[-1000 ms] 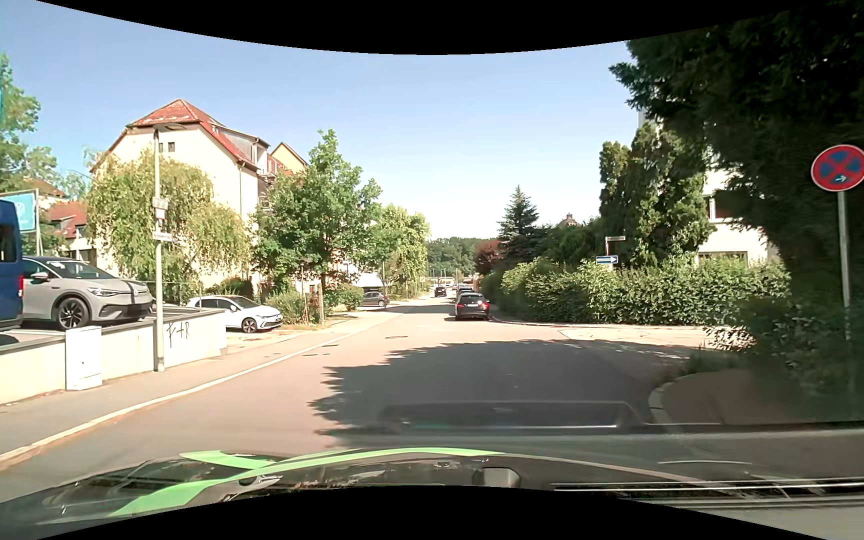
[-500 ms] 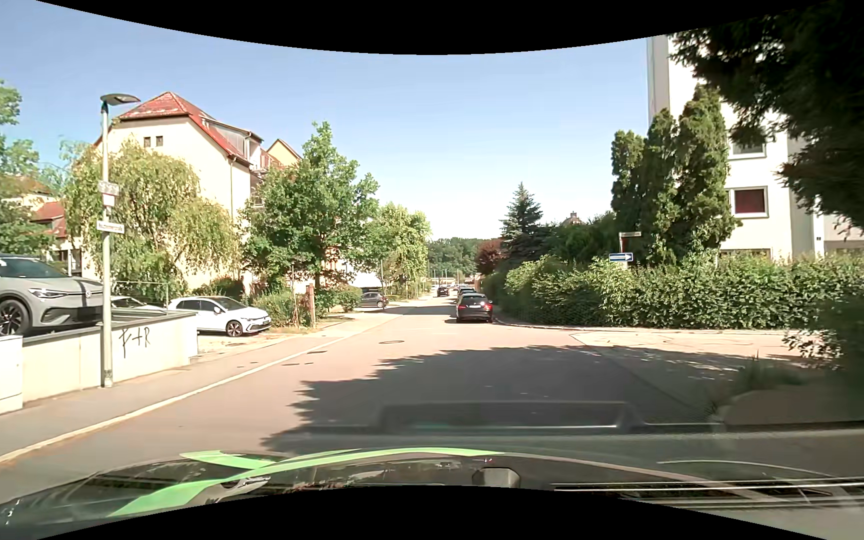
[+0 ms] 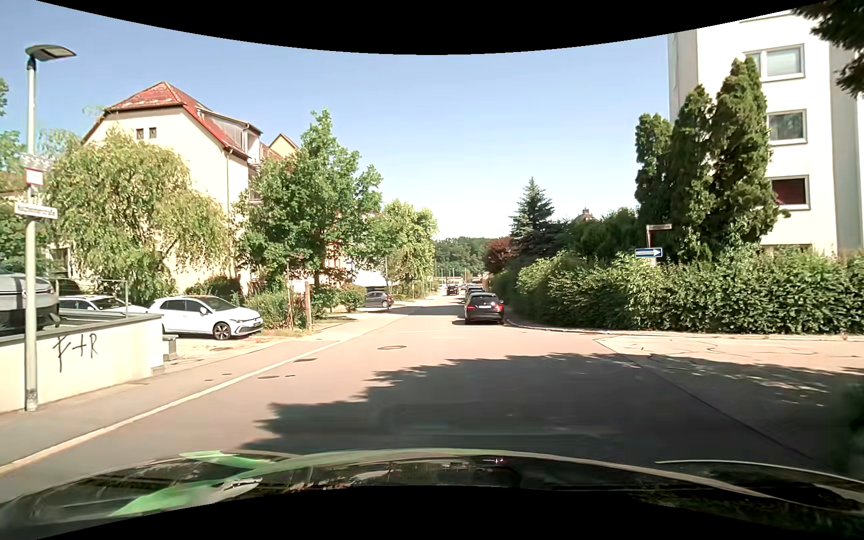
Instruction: Follow the waypoints while adhering to traffic rules and regulations
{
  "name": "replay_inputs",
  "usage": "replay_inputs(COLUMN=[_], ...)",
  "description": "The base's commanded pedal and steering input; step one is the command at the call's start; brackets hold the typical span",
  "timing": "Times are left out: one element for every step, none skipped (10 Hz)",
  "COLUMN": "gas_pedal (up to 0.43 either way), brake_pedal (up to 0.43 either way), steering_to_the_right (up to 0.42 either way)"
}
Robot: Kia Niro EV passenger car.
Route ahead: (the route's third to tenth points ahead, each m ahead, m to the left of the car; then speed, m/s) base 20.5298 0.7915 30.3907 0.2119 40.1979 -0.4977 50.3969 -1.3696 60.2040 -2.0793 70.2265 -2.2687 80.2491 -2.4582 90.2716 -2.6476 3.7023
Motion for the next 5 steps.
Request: replay_inputs(gas_pedal=[0.130, 0.130, 0.130, 0.130, 0.130], brake_pedal=[0.000, 0.000, 0.000, 0.000, 0.000], steering_to_the_right=[-0.063, -0.069, -0.072, -0.072, -0.073])
